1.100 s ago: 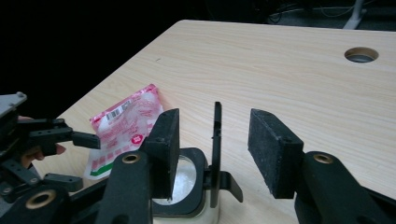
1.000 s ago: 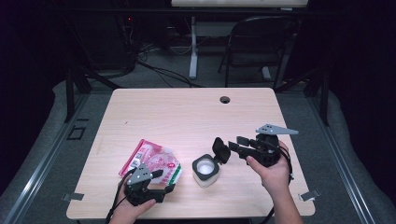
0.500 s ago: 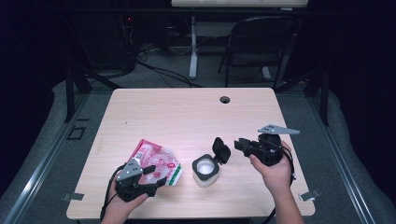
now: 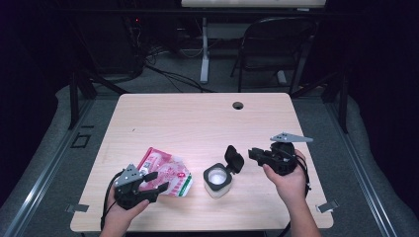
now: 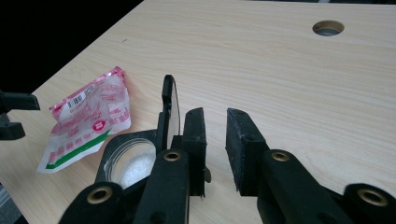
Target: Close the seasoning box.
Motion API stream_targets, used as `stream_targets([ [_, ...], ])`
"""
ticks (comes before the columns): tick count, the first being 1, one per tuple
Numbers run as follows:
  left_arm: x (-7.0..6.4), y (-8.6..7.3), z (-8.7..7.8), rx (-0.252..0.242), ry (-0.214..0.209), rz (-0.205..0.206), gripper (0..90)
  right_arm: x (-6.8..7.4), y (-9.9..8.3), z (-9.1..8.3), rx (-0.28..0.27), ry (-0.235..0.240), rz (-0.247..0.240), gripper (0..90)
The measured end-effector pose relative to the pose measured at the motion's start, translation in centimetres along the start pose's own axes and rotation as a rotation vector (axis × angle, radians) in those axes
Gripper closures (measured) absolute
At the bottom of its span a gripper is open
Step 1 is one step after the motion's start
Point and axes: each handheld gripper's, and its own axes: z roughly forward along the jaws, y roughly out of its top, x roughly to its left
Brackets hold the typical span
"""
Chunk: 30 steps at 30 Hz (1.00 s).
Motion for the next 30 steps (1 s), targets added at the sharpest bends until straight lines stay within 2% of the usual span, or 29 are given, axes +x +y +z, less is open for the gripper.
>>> stream_targets([
  [5,0.6,0.0,-0.4,-0.01,0.008,-0.02,43.3,0.0,-0.2,0.4,0.009,-0.002,-0.002,79.1],
  [14,1.7,-0.5,-0.5,0.0,0.066,-0.038,44.7,0.1,-0.6,1.3,0.028,-0.003,-0.011,78.6],
  [22,2.5,-0.8,-0.7,-0.005,0.084,-0.079,44.3,0.5,-0.8,1.8,0.039,0.016,-0.023,78.0],
  [30,2.9,-0.9,-0.7,-0.004,0.098,-0.089,44.0,0.6,-0.8,1.8,0.038,0.019,-0.028,78.4],
])
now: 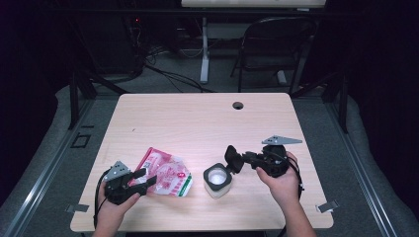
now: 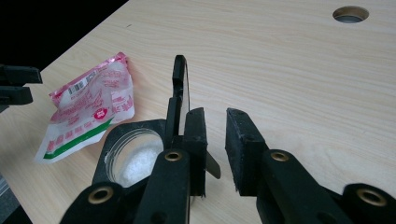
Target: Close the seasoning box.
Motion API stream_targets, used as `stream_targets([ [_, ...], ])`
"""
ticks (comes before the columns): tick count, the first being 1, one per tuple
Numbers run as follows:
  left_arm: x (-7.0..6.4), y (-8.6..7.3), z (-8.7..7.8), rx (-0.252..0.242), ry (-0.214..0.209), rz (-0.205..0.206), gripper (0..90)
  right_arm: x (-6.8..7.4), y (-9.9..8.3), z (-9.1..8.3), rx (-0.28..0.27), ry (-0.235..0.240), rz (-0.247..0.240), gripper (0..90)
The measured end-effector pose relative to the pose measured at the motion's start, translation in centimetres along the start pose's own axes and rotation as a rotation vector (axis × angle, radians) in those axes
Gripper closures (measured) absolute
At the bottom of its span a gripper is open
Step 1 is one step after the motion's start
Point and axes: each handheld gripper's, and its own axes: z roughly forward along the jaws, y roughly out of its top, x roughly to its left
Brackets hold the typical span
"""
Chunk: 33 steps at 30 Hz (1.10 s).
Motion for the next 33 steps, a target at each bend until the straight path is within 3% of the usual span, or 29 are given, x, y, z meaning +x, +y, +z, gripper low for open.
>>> stream_targets([
  [33,0.35,-0.08,-0.17,-0.015,0.016,-0.018,43.8,0.58,0.27,-0.35,-0.014,0.013,-0.013,79.3],
])
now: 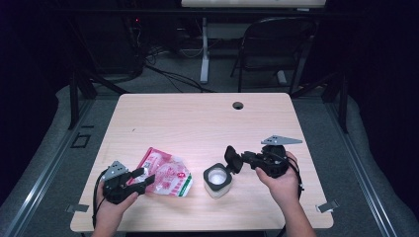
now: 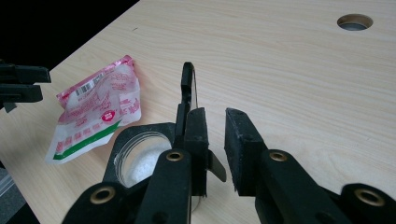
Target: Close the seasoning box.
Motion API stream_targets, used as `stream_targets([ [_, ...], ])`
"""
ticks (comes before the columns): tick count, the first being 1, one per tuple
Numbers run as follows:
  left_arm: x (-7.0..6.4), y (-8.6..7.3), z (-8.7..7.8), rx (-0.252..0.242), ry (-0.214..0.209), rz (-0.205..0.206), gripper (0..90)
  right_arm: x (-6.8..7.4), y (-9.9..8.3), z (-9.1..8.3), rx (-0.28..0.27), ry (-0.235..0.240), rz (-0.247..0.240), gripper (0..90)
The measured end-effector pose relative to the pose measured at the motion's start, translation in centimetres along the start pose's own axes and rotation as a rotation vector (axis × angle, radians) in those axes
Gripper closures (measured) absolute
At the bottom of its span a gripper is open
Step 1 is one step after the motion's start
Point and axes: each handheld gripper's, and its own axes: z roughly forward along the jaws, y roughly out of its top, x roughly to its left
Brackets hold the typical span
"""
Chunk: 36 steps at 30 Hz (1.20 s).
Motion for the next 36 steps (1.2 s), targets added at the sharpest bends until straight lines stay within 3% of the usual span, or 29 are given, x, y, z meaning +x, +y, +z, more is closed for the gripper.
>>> stream_targets([
  [36,0.05,-0.02,0.02,0.003,-0.002,0.0,44.3,0.36,-0.05,0.27,0.007,0.008,-0.013,79.2],
])
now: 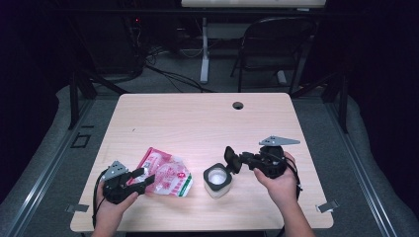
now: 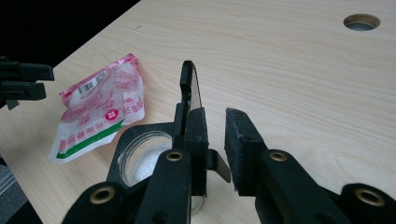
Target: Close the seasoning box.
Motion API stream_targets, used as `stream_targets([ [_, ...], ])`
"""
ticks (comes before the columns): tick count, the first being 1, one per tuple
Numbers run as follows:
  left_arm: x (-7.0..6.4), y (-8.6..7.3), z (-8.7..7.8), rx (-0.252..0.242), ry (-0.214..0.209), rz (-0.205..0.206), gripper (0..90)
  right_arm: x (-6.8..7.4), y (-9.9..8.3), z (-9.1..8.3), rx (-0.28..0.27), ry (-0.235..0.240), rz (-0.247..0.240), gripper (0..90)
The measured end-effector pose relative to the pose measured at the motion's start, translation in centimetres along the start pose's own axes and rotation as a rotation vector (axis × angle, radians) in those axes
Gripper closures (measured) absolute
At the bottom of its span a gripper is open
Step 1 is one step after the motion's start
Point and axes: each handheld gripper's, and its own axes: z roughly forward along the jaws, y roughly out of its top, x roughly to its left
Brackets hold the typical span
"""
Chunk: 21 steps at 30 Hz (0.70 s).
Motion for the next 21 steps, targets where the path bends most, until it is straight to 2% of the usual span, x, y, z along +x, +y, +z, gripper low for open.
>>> stream_targets([
  [21,0.07,-0.04,0.02,0.004,0.002,-0.001,44.3,0.38,-0.02,0.16,-0.004,0.006,-0.007,79.3],
])
